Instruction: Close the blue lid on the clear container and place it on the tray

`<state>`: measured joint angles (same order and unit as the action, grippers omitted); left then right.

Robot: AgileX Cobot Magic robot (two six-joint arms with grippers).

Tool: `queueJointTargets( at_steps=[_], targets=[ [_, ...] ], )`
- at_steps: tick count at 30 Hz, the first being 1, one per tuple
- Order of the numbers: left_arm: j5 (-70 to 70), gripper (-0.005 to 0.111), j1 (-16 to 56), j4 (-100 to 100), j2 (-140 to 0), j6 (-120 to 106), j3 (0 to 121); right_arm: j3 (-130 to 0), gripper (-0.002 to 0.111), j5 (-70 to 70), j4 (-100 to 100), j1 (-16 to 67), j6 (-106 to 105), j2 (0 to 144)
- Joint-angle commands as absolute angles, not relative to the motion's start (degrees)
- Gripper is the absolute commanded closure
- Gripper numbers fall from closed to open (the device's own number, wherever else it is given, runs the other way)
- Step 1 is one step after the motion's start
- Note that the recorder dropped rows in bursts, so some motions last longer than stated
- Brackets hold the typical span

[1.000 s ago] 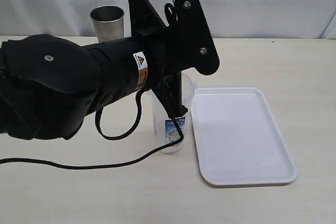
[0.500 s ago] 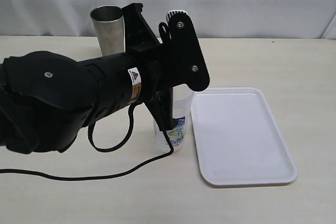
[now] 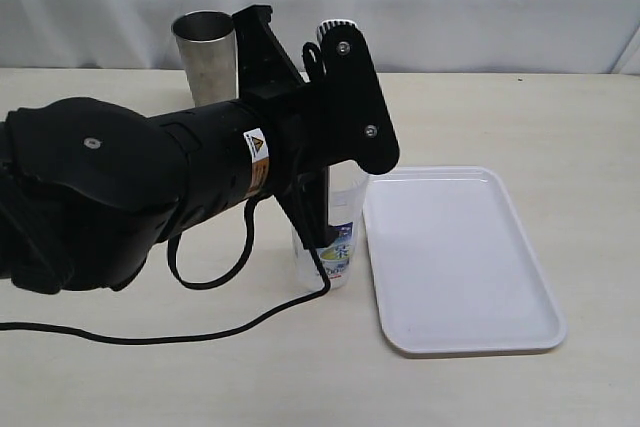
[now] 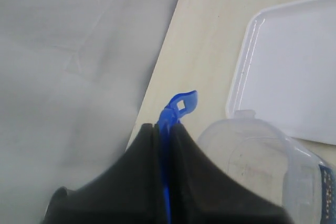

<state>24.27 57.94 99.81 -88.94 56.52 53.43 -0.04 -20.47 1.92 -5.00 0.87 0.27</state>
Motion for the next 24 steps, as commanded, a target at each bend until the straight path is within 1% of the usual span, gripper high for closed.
queueJointTargets(
  at_steps=[1,13,17,24],
  targets=[
    [25.4,0.107,58.08,99.95,-88.5,55.65,53.36,0.0,0.104,-19.75,1.93,-5.15,0.85,0.0],
    [26.67,0.107,58.08,99.95,-88.5,52.94,53.47,0.0,0.104,-19.75,1.93,-5.15,0.85,0.0],
    [26.9,0.107,58.08,99.95,-88.5,52.65,55.54,0.0,0.104,-19.75,1.93,-5.15,0.85,0.0],
    [24.49,0.107,58.08,99.95,-88.5,52.76,56.15,0.0,0.104,-19.75,1.93,-5.15,0.85,0.0]
  ],
)
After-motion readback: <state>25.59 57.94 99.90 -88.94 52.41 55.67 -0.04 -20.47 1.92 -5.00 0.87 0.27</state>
